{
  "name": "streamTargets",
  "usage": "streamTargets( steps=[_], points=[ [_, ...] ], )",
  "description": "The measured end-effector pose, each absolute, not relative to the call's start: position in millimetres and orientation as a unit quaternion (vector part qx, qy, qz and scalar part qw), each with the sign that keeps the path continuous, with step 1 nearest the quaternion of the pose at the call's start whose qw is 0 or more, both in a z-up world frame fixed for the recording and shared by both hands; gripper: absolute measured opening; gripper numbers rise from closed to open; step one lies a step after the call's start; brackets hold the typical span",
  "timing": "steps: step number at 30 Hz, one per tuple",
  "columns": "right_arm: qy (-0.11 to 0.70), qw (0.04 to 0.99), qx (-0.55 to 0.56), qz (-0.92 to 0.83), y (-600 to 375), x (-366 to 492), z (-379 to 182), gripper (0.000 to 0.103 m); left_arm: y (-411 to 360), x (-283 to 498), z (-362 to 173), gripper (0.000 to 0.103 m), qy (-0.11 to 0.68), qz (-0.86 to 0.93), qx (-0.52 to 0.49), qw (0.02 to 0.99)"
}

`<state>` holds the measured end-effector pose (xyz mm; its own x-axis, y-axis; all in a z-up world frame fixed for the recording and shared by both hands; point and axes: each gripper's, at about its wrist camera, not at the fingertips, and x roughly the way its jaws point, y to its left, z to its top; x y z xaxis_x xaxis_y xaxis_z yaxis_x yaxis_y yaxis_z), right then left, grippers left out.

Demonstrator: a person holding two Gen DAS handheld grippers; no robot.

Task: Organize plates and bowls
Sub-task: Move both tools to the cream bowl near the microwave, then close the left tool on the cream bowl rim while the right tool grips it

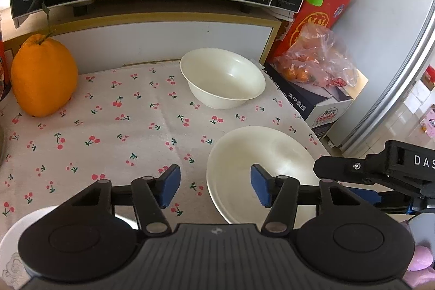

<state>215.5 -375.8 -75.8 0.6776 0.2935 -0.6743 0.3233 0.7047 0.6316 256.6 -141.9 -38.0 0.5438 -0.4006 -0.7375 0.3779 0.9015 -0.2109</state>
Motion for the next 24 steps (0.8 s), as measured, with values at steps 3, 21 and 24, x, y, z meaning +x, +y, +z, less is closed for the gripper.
streamTargets(
  steps=[3,21,24],
  points=[
    [0.401,0.832,0.384,-0.008,-374.8,217.1,-76.2,0.086,-142.1,257.6,-40.1,0.047,0.428,-0.221,-0.015,0.876],
    [0.409,0.839,0.358,0.000,-366.3,221.3,-76.4,0.022,-142.1,258.3,-43.1,0.016,0.442,-0.221,-0.024,0.869],
    [0.408,0.841,0.356,0.005,-364.0,221.8,-74.4,0.016,-143.3,256.3,-41.7,0.015,0.440,-0.227,-0.020,0.869]
  ],
)
